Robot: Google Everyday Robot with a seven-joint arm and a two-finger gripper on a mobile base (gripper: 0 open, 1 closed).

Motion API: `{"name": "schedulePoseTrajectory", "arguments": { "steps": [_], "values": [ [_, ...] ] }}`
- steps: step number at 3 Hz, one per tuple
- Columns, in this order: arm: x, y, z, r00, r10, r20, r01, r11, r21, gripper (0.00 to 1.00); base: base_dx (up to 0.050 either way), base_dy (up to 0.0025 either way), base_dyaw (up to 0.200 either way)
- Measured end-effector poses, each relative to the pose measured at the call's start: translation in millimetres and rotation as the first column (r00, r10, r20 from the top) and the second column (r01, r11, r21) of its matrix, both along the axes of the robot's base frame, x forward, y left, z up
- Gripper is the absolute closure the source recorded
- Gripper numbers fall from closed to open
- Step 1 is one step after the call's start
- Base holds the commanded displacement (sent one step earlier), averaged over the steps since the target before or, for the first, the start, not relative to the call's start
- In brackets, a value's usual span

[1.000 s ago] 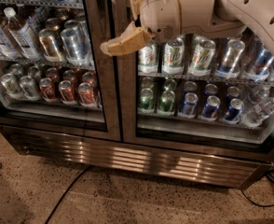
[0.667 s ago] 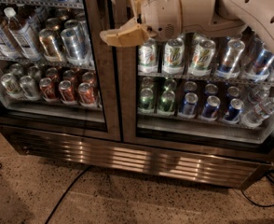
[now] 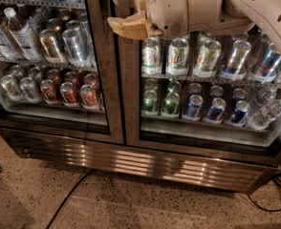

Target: Open right fridge door

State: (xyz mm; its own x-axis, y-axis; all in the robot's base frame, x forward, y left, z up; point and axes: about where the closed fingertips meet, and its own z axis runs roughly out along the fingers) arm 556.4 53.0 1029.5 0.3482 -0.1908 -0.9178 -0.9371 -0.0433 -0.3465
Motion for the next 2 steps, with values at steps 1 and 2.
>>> {"name": "schedulePoseTrajectory", "arguments": {
  "steps": [1,2],
  "values": [
    [2.3,-1.5,0.8,1.0,0.0,0.0,0.0,1.0,0.0,1.0,0.0,0.0,0.0],
    [6.0,-3.5,2.0,1.0,0.0,0.0,0.0,1.0,0.0,1.0,0.0,0.0,0.0]
  ]
}}
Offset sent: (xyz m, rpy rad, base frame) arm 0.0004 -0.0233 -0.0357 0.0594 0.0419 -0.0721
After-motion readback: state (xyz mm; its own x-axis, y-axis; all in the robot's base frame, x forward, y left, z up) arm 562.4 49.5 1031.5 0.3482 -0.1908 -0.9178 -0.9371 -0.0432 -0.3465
